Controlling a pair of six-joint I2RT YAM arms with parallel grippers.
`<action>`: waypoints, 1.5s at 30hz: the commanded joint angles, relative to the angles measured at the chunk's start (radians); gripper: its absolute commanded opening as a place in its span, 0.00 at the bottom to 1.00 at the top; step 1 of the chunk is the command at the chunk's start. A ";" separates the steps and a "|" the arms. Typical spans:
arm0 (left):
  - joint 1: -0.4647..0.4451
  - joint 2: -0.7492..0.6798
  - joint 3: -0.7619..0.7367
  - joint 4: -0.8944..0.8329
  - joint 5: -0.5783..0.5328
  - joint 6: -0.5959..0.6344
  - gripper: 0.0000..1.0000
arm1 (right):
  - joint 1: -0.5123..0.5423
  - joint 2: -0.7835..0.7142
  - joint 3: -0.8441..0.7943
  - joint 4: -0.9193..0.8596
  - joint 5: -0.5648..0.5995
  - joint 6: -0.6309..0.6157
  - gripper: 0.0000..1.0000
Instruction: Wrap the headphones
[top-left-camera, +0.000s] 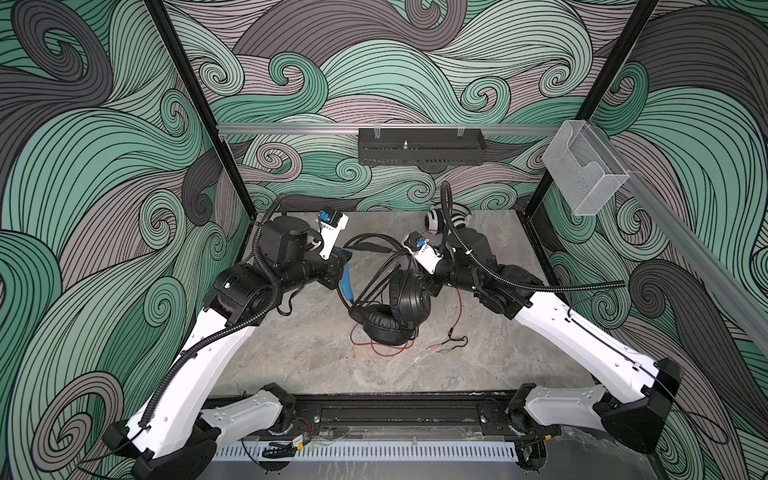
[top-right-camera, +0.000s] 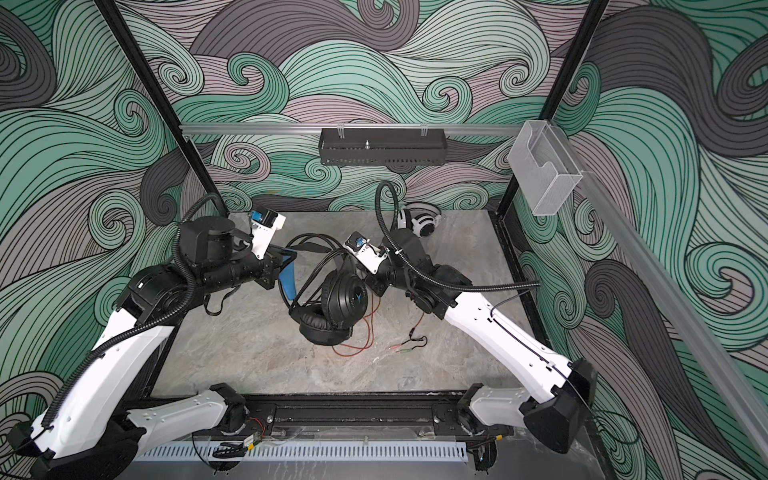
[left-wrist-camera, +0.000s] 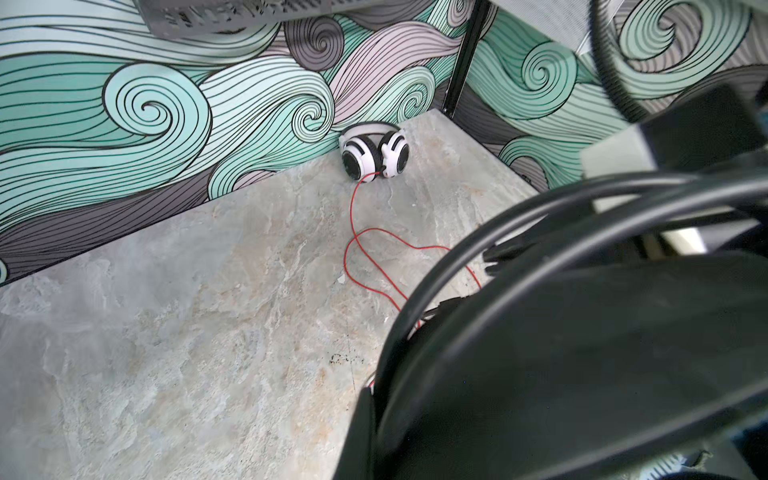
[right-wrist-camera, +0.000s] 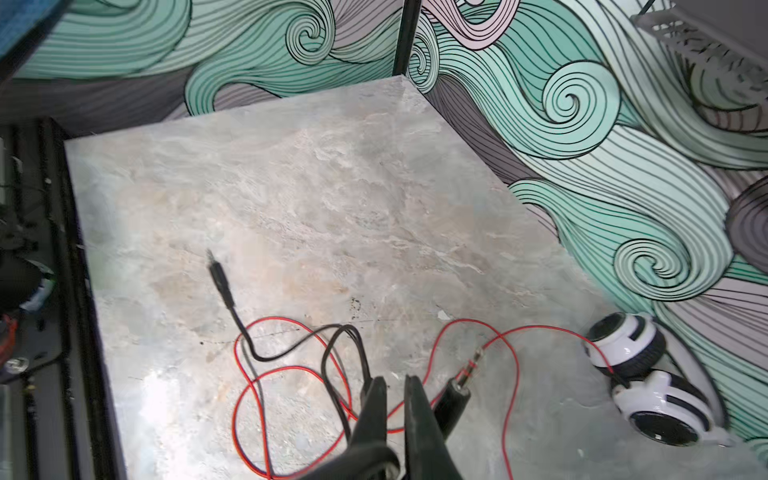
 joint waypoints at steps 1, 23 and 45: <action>-0.005 0.001 0.063 0.053 0.083 -0.073 0.00 | -0.027 -0.034 -0.034 0.158 -0.148 0.134 0.13; -0.005 0.012 0.150 0.190 0.169 -0.273 0.00 | -0.129 0.000 -0.249 0.410 -0.354 0.391 0.11; 0.009 0.060 0.197 0.123 -0.013 -0.488 0.00 | -0.129 -0.029 -0.311 0.303 -0.265 0.390 0.13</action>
